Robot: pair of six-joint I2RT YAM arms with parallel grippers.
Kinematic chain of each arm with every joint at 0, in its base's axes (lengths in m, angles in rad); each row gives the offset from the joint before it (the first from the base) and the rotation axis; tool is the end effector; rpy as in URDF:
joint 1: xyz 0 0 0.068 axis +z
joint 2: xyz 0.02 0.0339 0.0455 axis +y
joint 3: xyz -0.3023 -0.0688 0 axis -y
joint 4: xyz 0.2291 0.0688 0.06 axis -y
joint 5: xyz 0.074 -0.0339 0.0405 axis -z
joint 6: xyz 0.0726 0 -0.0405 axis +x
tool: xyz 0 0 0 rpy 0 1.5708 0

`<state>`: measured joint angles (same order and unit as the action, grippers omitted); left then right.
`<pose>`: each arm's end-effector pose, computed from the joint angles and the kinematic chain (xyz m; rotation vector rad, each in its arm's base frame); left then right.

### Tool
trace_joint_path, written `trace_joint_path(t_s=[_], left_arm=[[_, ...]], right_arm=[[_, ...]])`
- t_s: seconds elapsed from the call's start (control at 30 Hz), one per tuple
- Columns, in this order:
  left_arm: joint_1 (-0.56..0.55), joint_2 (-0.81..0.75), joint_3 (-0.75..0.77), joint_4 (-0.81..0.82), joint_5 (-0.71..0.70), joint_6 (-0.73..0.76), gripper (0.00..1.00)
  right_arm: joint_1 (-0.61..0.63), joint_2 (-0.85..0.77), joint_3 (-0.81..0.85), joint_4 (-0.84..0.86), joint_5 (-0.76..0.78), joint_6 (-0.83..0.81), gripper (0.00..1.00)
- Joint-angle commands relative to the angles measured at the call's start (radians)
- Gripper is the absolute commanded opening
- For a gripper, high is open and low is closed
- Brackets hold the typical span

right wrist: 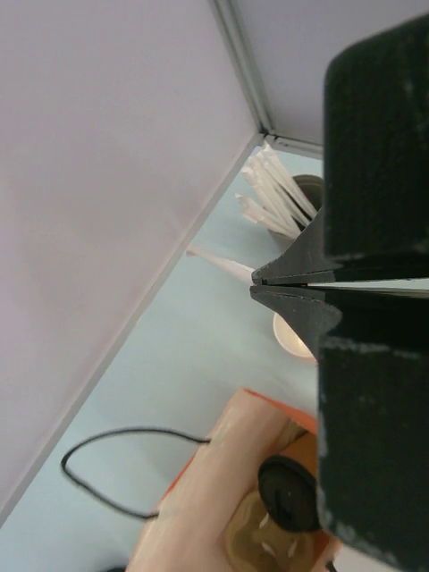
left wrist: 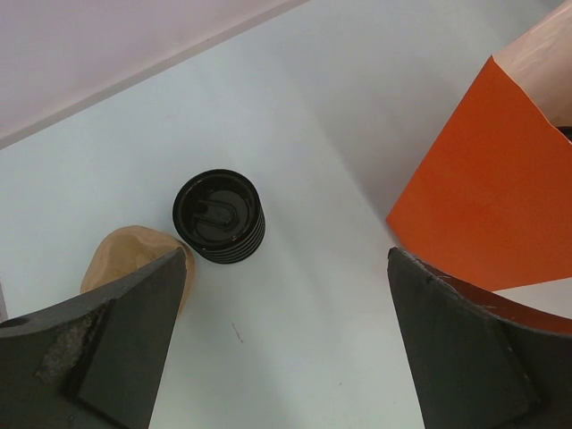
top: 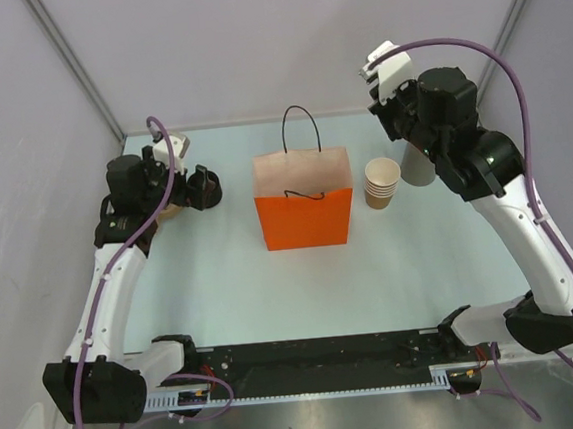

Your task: Pack the takeout coffee

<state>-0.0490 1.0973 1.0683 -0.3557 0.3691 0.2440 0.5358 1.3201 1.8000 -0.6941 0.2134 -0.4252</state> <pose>0.2427 -0.0381 0.3827 0.5193 1.8643 -0.2308 0.2333 0.1206 0.5345 -0.6845 1.6446 -0.1108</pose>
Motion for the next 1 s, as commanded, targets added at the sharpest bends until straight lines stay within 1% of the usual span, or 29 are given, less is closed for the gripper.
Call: trace_joint_path(t_s=[0.0,0.17,0.3,0.33,0.43,0.77,0.97], left_arm=[[0.009,-0.020,-0.008,0.041,-0.012,0.005,1.00],[0.009,-0.020,-0.016,0.047,-0.033,0.015,1.00],[0.009,-0.019,-0.024,0.054,-0.042,0.021,0.99],[0.009,-0.019,-0.024,0.052,-0.045,0.023,1.00],[0.009,-0.016,-0.024,0.055,-0.048,0.023,1.00],[0.011,-0.016,-0.028,0.055,-0.058,0.028,0.99],[0.011,-0.017,-0.027,0.054,-0.056,0.028,0.99]], right_arm=[[0.061,-0.035,0.093,-0.034,-0.037,-0.020,0.00],[0.147,-0.042,0.136,-0.100,-0.115,-0.017,0.00],[0.174,-0.045,0.185,-0.157,-0.203,0.008,0.00],[0.176,-0.045,0.194,-0.179,-0.253,0.011,0.00],[0.187,-0.044,0.214,-0.208,-0.310,0.023,0.00],[0.224,-0.012,0.275,-0.286,-0.399,0.048,0.00],[0.242,0.014,0.234,-0.297,-0.404,0.048,0.00]])
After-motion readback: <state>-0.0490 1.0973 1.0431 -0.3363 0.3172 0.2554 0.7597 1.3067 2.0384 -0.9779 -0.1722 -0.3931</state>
